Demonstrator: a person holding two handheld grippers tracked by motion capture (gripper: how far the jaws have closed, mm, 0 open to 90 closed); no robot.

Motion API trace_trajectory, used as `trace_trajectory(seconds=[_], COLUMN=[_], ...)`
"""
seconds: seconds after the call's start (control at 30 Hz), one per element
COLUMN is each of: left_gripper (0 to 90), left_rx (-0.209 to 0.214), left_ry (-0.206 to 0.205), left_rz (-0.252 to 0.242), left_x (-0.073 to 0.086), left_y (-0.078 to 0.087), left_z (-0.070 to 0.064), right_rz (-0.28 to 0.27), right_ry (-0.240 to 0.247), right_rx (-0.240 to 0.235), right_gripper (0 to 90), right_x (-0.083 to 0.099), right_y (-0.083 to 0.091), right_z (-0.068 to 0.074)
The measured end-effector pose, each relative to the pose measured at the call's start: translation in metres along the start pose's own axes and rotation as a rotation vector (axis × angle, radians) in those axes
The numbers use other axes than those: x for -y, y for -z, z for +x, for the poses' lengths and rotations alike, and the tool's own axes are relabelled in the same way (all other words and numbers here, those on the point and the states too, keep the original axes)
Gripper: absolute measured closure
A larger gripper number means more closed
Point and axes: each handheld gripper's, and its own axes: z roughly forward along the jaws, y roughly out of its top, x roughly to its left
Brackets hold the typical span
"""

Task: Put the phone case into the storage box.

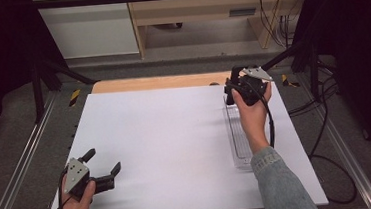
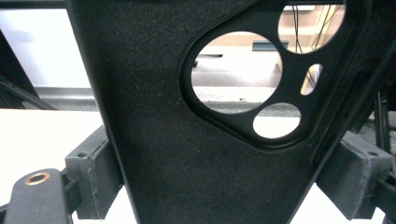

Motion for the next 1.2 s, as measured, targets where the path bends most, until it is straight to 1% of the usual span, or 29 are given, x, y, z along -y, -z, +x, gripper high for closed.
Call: trace_trajectory(seconds=[0.2, 0.27, 0.33, 0.4, 0.53, 0.67, 0.83, 0.97, 1.07, 1.13, 1.2], left_gripper=[2.6, 2.6, 2.7, 2.7, 2.7, 2.7, 2.7, 2.8, 2.8, 2.8, 2.9], left_rx=[0.006, 0.004, 0.007, 0.009, 0.015, 0.009, 0.013, 0.02, 0.019, 0.014, 0.009], left_ry=[-0.001, 0.006, 0.013, 0.011, 0.006, 0.009, 0.016, 0.006, 0.008, 0.006, 0.001], left_rz=[-0.001, -0.004, -0.005, -0.002, -0.004, -0.008, -0.007, -0.002, -0.012, -0.026, -0.031], left_x=[0.0, 0.0, 0.0, 0.0, 0.0, 0.0, 0.0, 0.0, 0.0, -0.001, -0.002], left_y=[0.001, 0.001, 0.0, -0.001, 0.0, 0.001, 0.0, -0.001, 0.0, 0.002, 0.002], left_z=[0.0, 0.0, 0.001, 0.001, -0.001, 0.0, 0.0, -0.002, -0.002, -0.002, -0.002], right_rz=[-0.008, -0.007, -0.004, -0.007, -0.013, -0.004, 0.004, 0.007, 0.01, 0.014, 0.014], right_ry=[0.002, 0.009, 0.002, -0.003, 0.011, 0.0, 0.025, 0.033, 0.043, 0.064, 0.063], right_rx=[0.007, 0.006, 0.005, 0.001, 0.006, 0.011, 0.02, 0.023, 0.024, 0.027, 0.028], right_gripper=[13.5, 13.5, 13.4, 13.4, 13.5, 13.5, 13.5, 13.5, 13.4, 13.4, 13.4], right_x=[-0.004, -0.003, -0.003, -0.003, -0.005, -0.003, -0.004, -0.005, -0.004, -0.002, -0.001], right_y=[0.002, 0.002, 0.001, 0.003, 0.004, -0.001, -0.012, -0.02, -0.022, -0.024, -0.025], right_z=[0.001, 0.002, 0.002, 0.003, 0.004, 0.003, 0.004, 0.005, 0.006, 0.007, 0.007])
